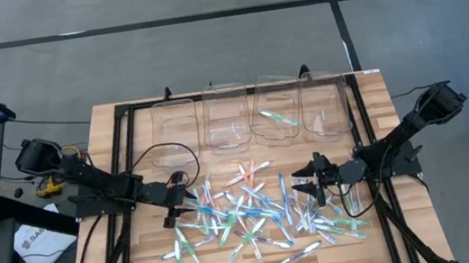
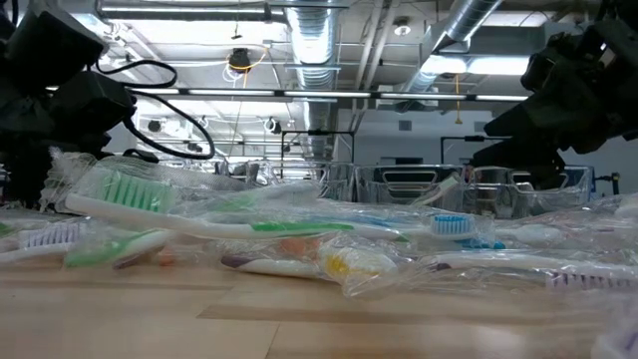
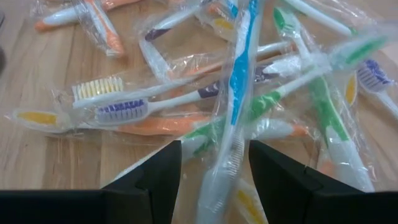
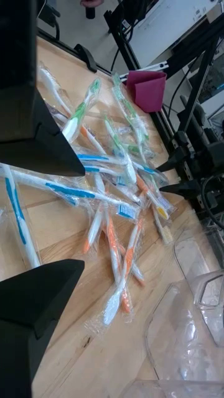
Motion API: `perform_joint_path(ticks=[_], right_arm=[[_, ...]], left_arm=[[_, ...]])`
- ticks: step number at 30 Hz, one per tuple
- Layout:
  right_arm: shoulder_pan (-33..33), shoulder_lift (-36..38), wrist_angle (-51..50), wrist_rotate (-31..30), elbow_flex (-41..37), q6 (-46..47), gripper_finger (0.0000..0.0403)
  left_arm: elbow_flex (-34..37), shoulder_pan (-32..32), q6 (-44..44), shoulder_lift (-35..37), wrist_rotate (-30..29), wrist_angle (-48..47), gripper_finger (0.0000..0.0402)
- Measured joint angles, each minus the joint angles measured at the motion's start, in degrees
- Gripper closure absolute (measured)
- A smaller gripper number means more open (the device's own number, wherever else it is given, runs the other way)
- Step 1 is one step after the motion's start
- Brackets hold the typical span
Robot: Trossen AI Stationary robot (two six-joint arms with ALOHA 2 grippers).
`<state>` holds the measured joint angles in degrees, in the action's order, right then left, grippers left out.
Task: Pick & Place Toothbrushes
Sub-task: Put the blue toothbrush into the left transparent bin
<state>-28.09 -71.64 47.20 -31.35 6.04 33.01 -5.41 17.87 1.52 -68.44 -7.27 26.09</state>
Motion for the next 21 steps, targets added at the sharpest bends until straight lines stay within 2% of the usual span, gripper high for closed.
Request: perform_joint_path(ticks=[7,21], right_arm=[[0.02,0.0,-0.02,-0.02,0.0,0.0,0.0178],[0.01,0.0,-0.04,-0.07,0.0,-0.16,0.0178]], left_arm=[[0.0,0.0,0.0,-0.46,0.0,1.04,0.0235],[0.0,0.0,0.0,-0.46,0.0,1.03,0.0322]])
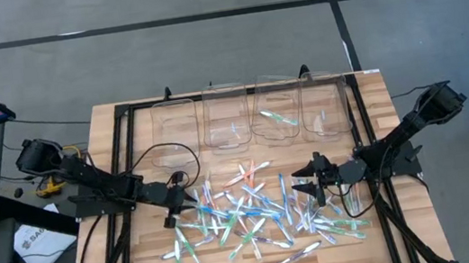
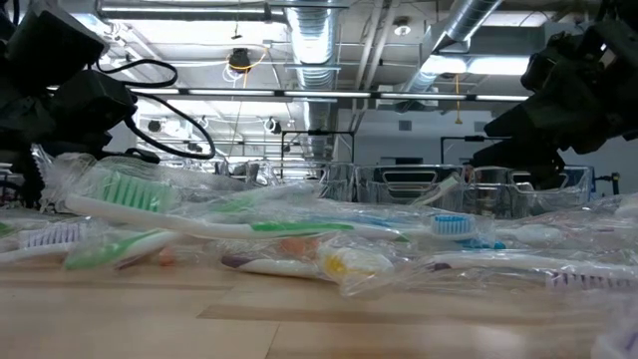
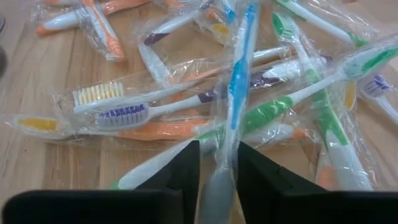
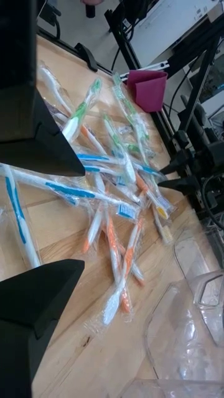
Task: Pick & Place Toothbrushes
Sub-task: Put the blue toothbrush into the left transparent bin
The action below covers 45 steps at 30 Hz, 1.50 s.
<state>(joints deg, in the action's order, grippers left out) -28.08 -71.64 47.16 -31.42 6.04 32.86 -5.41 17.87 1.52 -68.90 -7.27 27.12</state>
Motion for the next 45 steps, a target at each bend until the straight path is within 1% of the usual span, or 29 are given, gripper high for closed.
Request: perform_joint_path(ticks=[3,6,10,14,19,26,28,32,41,45], right_arm=[[0.01,-0.01,0.0,0.0,0.0,0.0,0.0178],[0.01,-0.01,0.0,-0.02,0.0,-0.1,0.0178],[0.01,-0.02,-0.02,-0.07,0.0,-0.26,0.0178],[0.01,-0.02,-0.02,-0.07,-0.02,-0.26,0.0178],[0.01,-0.02,-0.04,-0.07,0.0,-0.26,0.0178],[-0.01,-0.02,-0.04,-0.07,-0.02,-0.26,0.0178],[-0.01,-0.02,-0.04,-0.07,0.0,-0.26,0.0178],[-0.01,-0.02,-0.04,-0.04,0.0,-0.26,0.0178],[-0.01,-0.04,-0.04,-0.02,0.0,-0.26,0.0178],[-0.04,-0.04,-0.04,0.03,0.0,0.09,0.0178]], left_arm=[[0.0,0.02,-0.02,0.0,0.02,0.0,0.0344],[0.0,0.02,-1.83,0.0,0.02,-0.01,0.0361],[0.0,0.04,-2.82,0.0,-1.31,-0.03,0.0361],[0.0,0.13,-2.78,0.0,-1.57,0.02,0.0351],[-1.18,0.13,-2.75,0.0,-1.77,0.13,0.0364],[-3.11,0.13,-2.56,0.0,-1.77,-0.38,0.0356],[-3.35,0.13,-2.56,0.0,-1.77,-0.52,0.0362],[-4.27,0.13,-2.57,0.0,-2.83,-1.82,0.0393],[-6.69,0.12,-2.56,0.28,-3.59,-4.44,0.0397],[-8.64,0.5,-2.73,0.28,-5.24,-6.63,0.0397]])
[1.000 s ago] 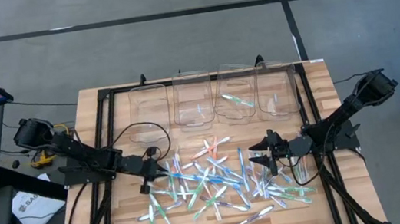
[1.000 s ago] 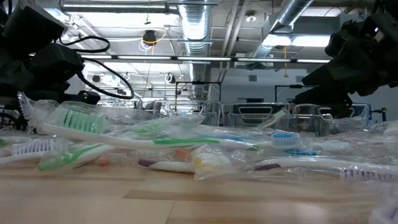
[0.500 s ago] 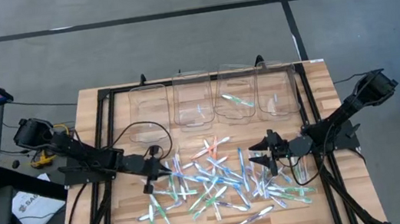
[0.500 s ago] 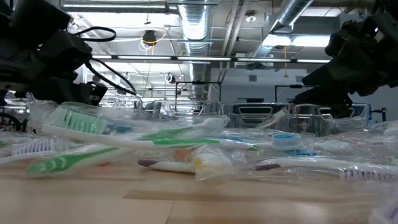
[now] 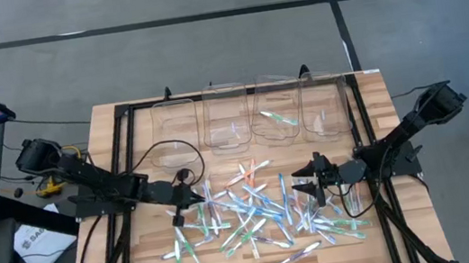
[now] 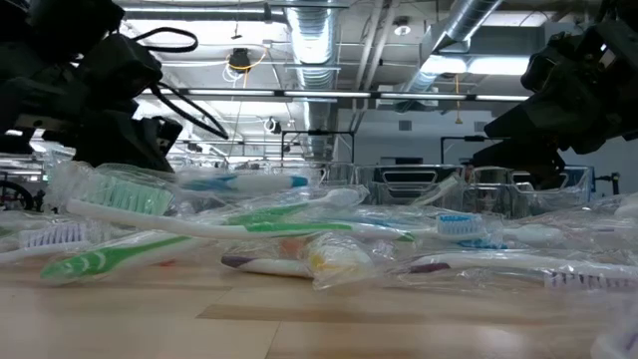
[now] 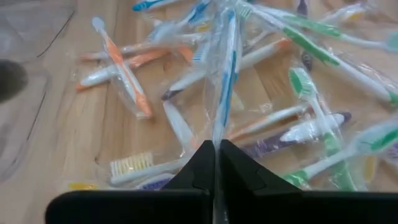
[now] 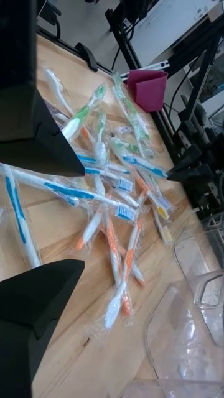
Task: Pick & Place Toothbrushes
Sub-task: Put the blue toothbrush into the left transparent bin
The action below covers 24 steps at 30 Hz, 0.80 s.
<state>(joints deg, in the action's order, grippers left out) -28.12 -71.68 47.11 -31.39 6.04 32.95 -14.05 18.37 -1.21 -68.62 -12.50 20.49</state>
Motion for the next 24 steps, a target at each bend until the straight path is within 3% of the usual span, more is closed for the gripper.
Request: perform_joint_path(ticks=[7,16,20,24], right_arm=[[-0.04,0.0,0.0,0.05,0.0,0.11,0.0178],[-0.33,0.0,0.0,0.08,0.0,0.13,0.0178],[-1.4,0.0,0.02,0.1,0.0,0.13,0.0178],[-2.27,0.0,0.02,0.1,0.0,0.13,0.0178]], left_arm=[[-5.96,2.37,0.0,0.0,-4.19,-3.66,0.0398],[-18.47,3.74,7.63,0.0,-22.53,-25.58,0.04],[-21.64,3.74,7.91,1.12,-26.71,-28.67,0.04],[-22.04,4.31,10.04,5.41,-37.1,-29.42,0.0401]])
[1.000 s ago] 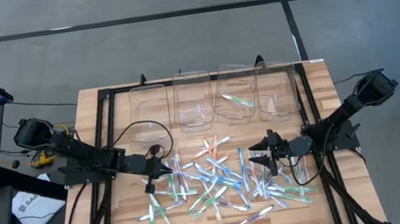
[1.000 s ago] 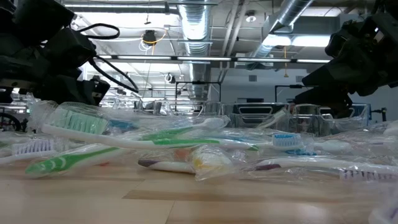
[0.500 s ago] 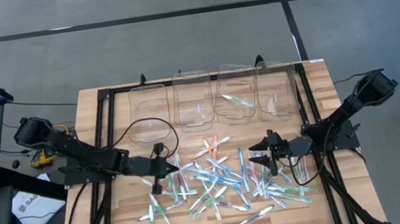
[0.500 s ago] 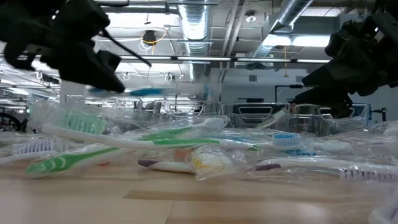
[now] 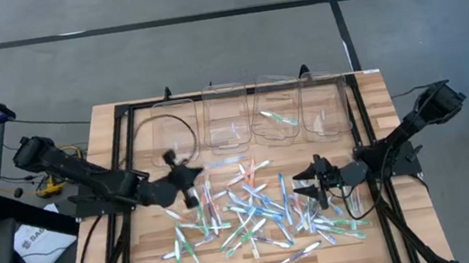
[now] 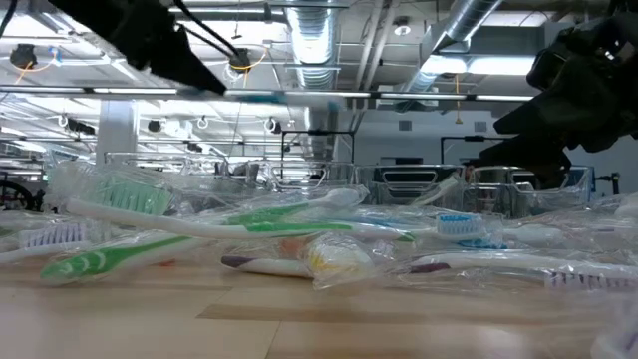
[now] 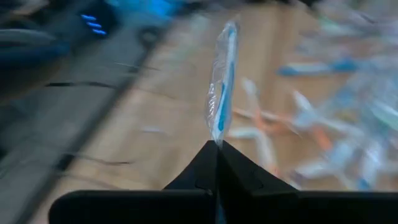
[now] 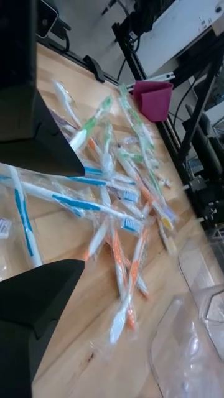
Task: Pick & Place Toothbrushes
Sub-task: Put the blue toothbrush into the left transparent bin
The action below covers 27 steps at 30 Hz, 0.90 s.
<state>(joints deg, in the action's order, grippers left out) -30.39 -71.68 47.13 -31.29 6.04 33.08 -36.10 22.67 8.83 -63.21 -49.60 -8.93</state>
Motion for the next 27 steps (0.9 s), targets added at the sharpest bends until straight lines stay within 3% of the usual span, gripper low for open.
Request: perform_joint_path(ticks=[3,11,19,27], right_arm=[[-0.44,0.0,0.02,-0.01,0.0,0.04,0.0178],[-1.63,0.0,0.02,-0.11,0.0,2.17,0.0178],[-2.76,0.0,0.0,-2.71,-0.02,4.48,0.0178],[-2.97,0.0,-1.38,-3.12,-0.02,4.46,0.0178]], left_arm=[[0.0,0.59,0.54,5.29,-6.73,-2.93,0.0401],[1.12,-1.73,8.02,15.71,-13.39,-13.69,0.0401],[6.14,-8.71,11.52,16.73,-13.41,-14.4,0.0402],[9.01,-17.57,14.37,16.73,-8.18,-14.23,0.0401]])
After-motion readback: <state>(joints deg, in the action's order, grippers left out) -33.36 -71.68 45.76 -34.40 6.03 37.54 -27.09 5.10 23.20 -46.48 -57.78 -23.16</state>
